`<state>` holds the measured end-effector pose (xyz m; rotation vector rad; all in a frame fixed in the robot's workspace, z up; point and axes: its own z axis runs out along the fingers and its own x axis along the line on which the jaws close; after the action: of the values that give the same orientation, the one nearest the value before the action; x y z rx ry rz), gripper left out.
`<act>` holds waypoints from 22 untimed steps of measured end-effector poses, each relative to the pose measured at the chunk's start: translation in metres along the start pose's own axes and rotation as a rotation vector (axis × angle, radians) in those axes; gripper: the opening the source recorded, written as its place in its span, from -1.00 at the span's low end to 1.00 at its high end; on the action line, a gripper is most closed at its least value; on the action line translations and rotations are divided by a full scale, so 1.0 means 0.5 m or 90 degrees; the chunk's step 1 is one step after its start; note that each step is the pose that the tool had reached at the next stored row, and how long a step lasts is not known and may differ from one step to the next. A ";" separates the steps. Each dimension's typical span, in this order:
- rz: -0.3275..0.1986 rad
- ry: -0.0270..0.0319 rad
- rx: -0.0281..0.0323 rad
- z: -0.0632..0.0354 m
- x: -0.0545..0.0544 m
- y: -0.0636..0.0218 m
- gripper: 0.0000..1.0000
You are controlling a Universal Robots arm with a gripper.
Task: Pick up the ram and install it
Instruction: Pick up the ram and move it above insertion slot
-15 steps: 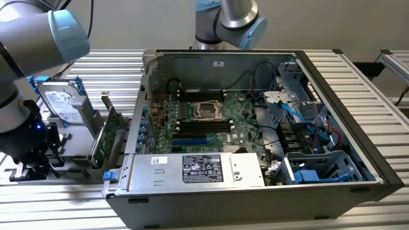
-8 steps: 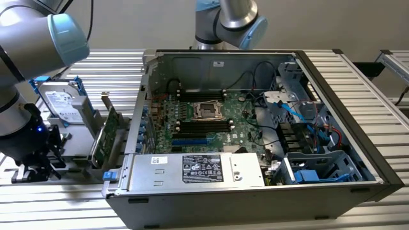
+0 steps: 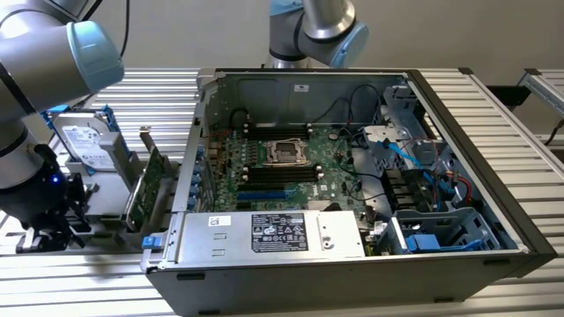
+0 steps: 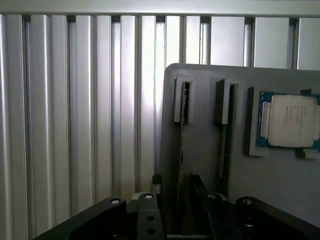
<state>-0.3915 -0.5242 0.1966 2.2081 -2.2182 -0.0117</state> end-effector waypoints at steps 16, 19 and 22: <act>0.031 -0.0003 -0.0098 0.001 0.000 0.000 -0.73; 0.034 -0.0004 -0.0108 0.001 0.000 0.000 -0.73; 0.037 -0.0004 -0.0111 0.001 0.000 0.000 -0.73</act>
<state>-0.3914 -0.5243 0.1962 2.1351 -2.2718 -0.0311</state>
